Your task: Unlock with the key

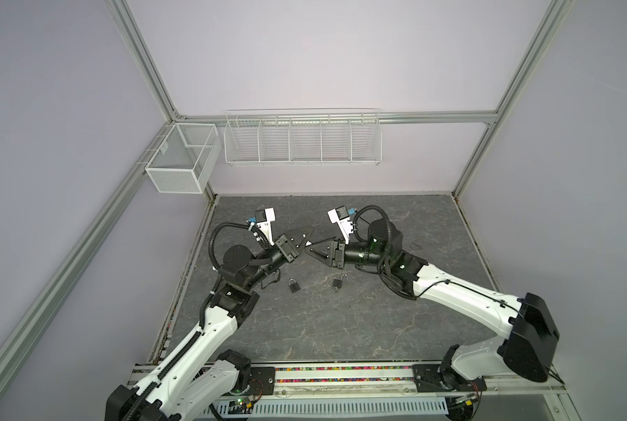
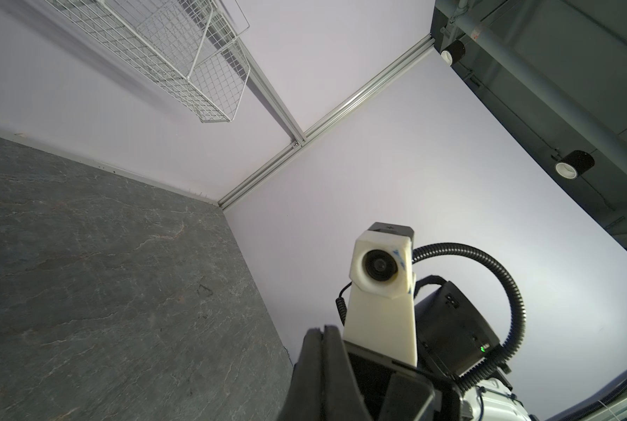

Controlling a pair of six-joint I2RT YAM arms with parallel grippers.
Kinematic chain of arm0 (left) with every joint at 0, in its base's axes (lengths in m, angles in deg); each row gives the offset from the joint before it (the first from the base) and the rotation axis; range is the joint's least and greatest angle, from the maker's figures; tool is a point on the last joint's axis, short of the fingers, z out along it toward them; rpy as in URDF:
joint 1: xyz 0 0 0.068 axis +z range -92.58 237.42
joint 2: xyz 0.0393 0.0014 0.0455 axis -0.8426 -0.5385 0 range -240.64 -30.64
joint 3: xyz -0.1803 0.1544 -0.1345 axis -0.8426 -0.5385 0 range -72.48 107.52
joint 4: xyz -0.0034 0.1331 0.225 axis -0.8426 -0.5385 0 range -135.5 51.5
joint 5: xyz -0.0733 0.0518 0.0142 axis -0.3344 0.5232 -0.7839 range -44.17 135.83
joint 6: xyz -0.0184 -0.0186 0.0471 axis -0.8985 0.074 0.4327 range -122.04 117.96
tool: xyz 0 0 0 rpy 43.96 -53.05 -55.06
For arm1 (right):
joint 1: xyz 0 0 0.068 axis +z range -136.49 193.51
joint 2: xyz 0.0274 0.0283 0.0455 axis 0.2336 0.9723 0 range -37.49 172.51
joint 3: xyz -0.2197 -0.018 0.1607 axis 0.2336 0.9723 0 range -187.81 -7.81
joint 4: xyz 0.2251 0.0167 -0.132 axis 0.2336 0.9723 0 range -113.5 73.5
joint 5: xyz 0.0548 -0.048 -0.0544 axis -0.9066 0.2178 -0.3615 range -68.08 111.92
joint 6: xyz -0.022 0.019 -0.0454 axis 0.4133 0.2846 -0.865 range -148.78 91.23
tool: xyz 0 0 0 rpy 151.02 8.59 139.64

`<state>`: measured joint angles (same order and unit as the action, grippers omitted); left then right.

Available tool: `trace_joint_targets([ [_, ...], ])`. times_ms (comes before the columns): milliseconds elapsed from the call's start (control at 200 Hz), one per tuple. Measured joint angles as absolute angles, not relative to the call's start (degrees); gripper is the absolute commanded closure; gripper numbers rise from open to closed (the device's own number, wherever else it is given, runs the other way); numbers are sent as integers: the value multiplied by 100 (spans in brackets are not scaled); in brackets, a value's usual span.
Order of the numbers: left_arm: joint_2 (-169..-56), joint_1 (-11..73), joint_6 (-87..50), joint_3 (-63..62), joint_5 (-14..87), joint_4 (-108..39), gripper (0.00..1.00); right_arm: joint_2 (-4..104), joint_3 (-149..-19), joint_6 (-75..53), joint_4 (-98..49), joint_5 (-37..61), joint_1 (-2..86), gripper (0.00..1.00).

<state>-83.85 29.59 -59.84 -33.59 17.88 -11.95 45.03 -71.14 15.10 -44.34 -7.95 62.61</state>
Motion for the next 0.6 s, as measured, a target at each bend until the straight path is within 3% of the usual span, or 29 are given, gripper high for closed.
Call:
trace_joint_targets([
  [430,-8483,2939,-6008,-3385,1729,-966,100,4503,-7147,1558,-4434,-824,6224,80],
  [600,-8505,2926,-5988,-3425,1725,-854,100,4503,-7154,1633,-4437,-880,6224,90],
])
